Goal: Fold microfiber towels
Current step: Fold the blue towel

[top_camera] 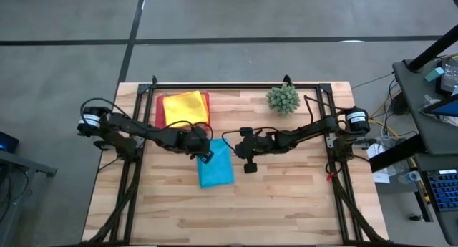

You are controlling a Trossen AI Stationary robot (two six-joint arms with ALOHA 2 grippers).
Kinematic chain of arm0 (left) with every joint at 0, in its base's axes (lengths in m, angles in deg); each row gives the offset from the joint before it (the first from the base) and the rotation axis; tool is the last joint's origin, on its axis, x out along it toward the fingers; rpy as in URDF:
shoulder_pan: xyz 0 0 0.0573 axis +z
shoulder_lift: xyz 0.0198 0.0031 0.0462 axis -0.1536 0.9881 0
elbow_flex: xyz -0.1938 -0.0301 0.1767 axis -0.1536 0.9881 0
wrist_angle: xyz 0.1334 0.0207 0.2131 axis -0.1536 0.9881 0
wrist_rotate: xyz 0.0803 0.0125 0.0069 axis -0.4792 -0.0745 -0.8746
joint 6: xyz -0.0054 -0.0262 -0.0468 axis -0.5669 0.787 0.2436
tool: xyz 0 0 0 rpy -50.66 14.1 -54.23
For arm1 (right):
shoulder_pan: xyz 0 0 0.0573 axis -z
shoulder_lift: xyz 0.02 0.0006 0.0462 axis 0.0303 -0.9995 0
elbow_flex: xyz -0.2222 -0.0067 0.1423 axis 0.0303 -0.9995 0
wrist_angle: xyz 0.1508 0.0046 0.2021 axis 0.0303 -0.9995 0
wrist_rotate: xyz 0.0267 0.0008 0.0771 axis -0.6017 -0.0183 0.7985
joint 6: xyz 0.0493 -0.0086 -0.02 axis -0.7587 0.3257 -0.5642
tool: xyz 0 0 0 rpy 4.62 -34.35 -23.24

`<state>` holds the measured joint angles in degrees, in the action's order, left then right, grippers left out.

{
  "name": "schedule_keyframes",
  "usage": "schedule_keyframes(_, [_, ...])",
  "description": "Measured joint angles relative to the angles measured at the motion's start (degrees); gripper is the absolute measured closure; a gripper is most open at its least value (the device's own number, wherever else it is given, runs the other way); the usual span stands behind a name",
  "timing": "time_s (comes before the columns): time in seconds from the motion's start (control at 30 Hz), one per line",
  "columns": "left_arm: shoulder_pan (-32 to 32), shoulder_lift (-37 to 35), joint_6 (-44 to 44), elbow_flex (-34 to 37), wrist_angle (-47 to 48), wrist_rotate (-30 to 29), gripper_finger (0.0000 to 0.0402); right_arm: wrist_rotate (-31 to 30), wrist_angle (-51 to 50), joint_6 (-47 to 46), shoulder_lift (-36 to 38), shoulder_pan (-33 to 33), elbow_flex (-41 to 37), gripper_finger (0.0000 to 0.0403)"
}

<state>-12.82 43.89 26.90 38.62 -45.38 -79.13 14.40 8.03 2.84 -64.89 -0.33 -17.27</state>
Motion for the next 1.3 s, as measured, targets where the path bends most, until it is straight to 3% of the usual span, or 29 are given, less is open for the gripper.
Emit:
schedule_keyframes(0.27, [0.54,0.25,3.14,2.35,-1.77,-0.76,0.0287,0.0,1.53,0.28,-0.04,0.02,-0.45,0.0394])
schedule_keyframes(0.53, [0.54,4.04,2.01,2.2,-5.0,-0.69,0.0282,0.02,1.99,0.58,-0.04,0.0,-0.66,0.0394])
schedule_keyframes(0.67, [0.43,4.15,1.72,1.67,-5.01,-0.63,0.0309,0.02,2.06,0.58,-0.04,0.0,-0.7,0.0394])
schedule_keyframes(0.9, [-0.27,3.08,0.2,0.36,-4.35,-0.5,0.0395,0.02,2.02,-0.09,-0.07,-0.02,-1.14,0.0394])
schedule_keyframes(1.1, [-0.25,1.17,0.28,0.43,-3.07,0.71,0.0386,1.52,2.96,-0.36,-0.07,-0.02,-1.01,0.0394])
schedule_keyframes(1.3, [-0.23,-0.8,-1.53,0.12,0.84,2.14,0.0379,3.48,5.4,-9.92,-0.09,0.11,-0.79,0.0394])
